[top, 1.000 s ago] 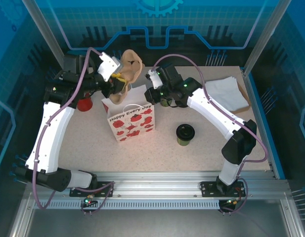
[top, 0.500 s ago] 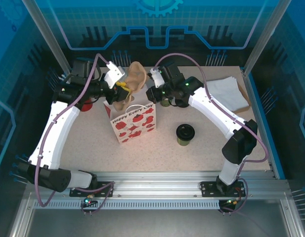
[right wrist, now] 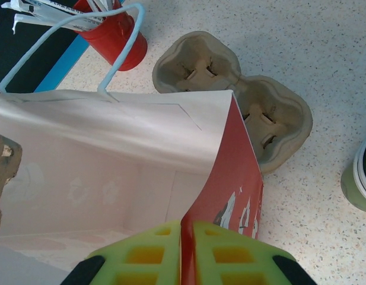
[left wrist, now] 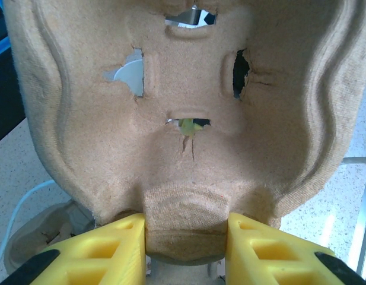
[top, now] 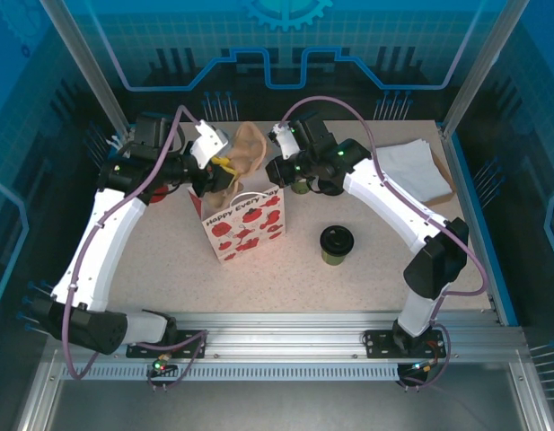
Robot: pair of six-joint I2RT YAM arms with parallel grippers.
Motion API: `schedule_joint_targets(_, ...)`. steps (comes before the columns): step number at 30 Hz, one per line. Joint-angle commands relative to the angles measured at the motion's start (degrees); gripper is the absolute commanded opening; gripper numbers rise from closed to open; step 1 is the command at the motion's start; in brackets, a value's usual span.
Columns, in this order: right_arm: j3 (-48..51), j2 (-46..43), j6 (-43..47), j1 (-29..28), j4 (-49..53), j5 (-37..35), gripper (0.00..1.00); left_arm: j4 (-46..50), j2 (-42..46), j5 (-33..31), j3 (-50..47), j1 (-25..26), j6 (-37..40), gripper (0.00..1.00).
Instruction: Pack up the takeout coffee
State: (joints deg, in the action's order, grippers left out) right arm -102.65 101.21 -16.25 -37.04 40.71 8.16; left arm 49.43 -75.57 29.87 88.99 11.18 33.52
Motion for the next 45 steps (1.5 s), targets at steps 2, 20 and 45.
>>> schedule_joint_targets(2,-0.88,-1.89,0.08,0.74,0.2,1.37,0.13,0.32,2.15,0.73,-1.39,-0.5,2.15,0.35)
schedule_joint_targets(20,-0.84,-2.0,0.07,0.7,-0.02,0.8,0.13,6.15,0.8,-3.92,-0.75,-0.15,3.23,0.34)
schedule_joint_targets(45,0.35,-2.64,-1.42,2.16,-1.08,2.21,0.17,12.12,-4.71,-10.87,1.27,4.42,4.52,0.35)
